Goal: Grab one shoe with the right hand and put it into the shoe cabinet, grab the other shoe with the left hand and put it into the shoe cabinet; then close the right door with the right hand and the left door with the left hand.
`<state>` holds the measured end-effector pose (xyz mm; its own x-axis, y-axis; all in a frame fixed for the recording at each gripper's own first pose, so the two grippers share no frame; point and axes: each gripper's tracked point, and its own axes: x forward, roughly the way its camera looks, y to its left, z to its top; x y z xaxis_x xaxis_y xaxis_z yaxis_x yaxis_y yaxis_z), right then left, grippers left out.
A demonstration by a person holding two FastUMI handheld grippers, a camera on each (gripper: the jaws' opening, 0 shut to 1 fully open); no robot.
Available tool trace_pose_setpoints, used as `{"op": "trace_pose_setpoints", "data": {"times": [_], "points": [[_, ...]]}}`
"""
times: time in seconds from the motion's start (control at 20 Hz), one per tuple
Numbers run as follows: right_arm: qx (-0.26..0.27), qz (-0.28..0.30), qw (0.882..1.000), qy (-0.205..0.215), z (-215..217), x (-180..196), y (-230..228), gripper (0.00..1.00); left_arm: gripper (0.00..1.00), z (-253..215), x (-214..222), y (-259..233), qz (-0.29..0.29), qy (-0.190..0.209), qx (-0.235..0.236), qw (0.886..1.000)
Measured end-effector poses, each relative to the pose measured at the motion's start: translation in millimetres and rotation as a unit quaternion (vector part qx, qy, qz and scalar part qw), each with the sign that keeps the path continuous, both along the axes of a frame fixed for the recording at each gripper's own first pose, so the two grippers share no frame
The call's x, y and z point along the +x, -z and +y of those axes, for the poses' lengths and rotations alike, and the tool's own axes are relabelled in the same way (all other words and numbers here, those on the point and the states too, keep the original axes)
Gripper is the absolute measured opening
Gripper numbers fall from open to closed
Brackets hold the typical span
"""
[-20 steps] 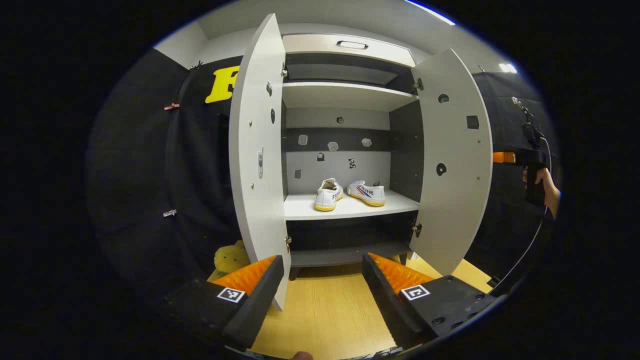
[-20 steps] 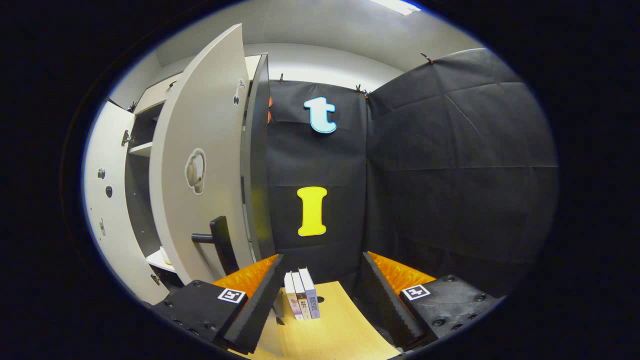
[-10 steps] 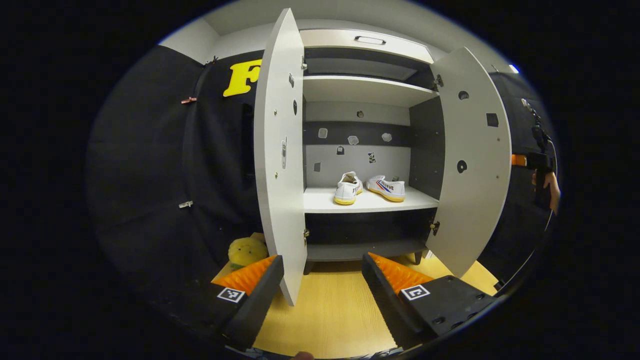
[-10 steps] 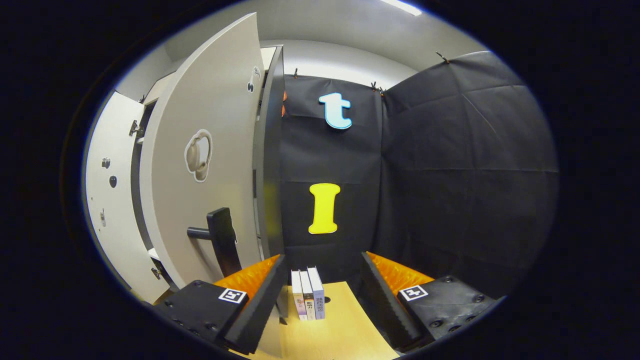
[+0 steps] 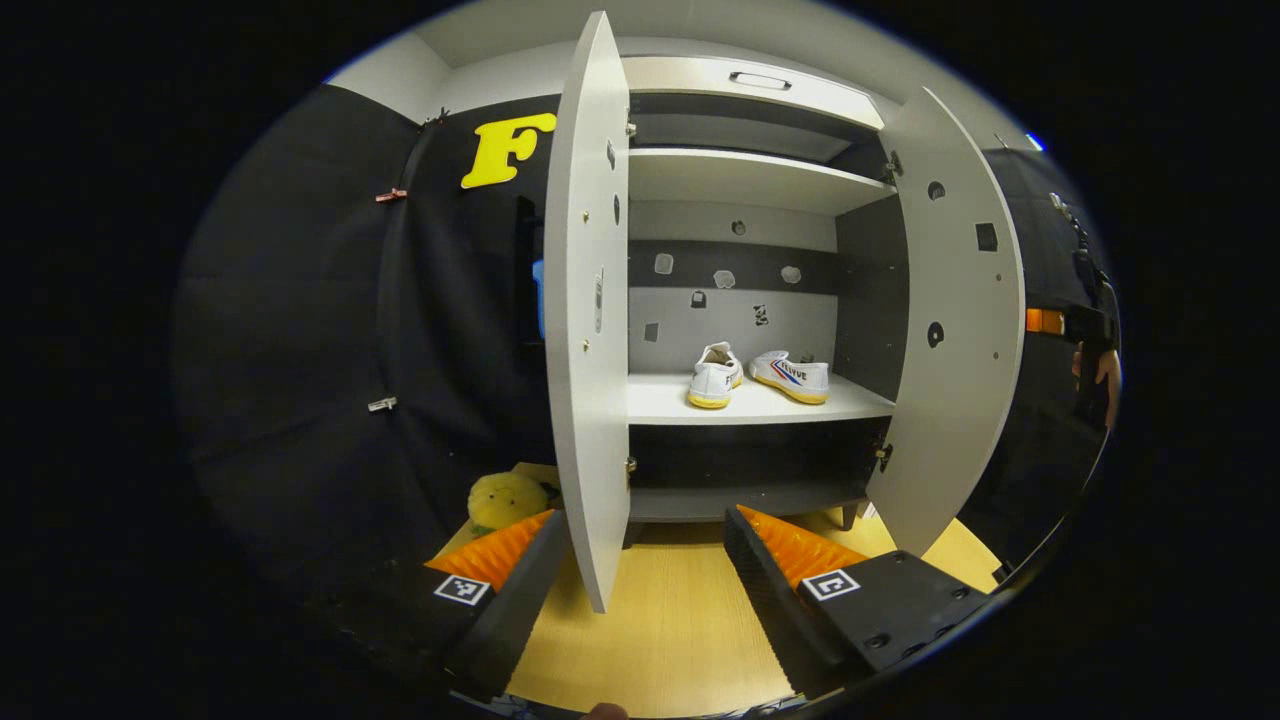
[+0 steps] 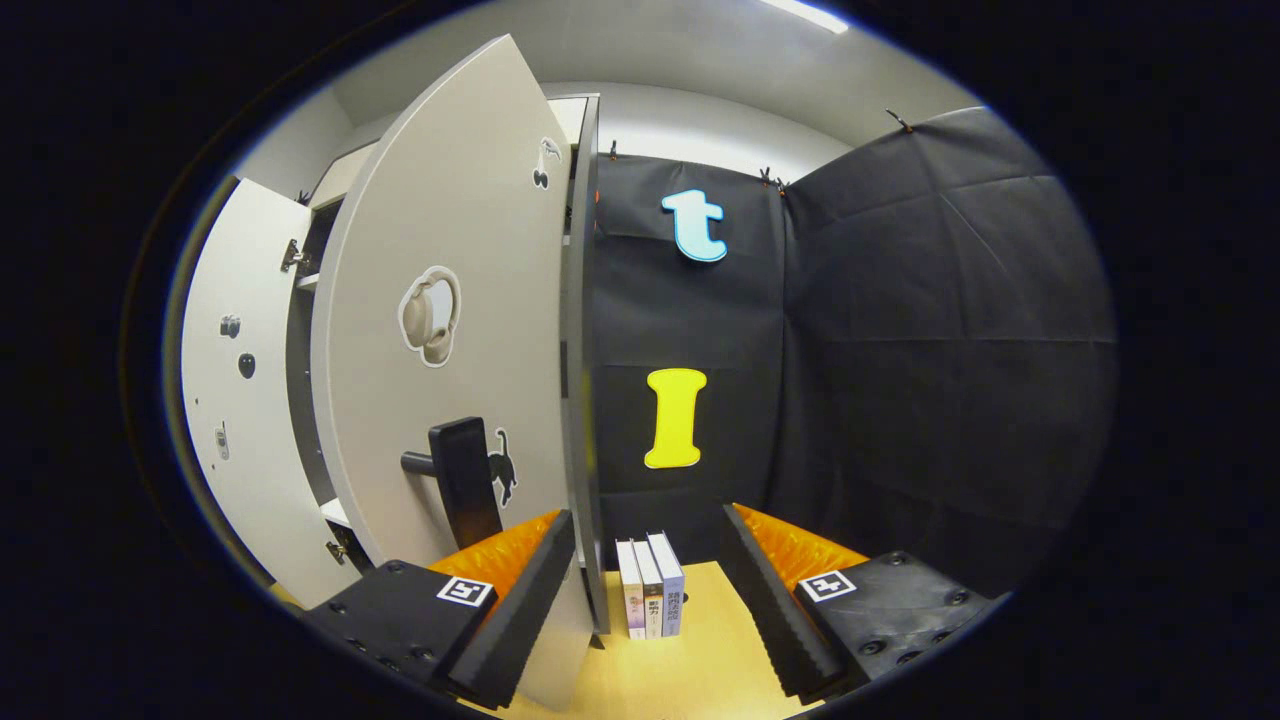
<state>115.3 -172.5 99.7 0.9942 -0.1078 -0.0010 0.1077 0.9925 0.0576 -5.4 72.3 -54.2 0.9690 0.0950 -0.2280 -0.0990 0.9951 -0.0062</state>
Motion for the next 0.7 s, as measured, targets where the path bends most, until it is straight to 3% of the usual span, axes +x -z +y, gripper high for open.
{"op": "trace_pose_setpoints", "data": {"times": [0.3, 0.7], "points": [[0.005, 0.005, 1.000, -0.005, 32.2, 2.0, 1.7, 0.95, 0.98, 29.1, -7.9, 1.4, 0.001, -0.016, 0.000, 1.000], [0.014, 0.006, 0.998, -0.056, 124.3, 16.6, 6.3, 0.96, 0.98, 70.2, -23.7, 2.0, -0.002, -0.039, -0.003, 0.999]]}}
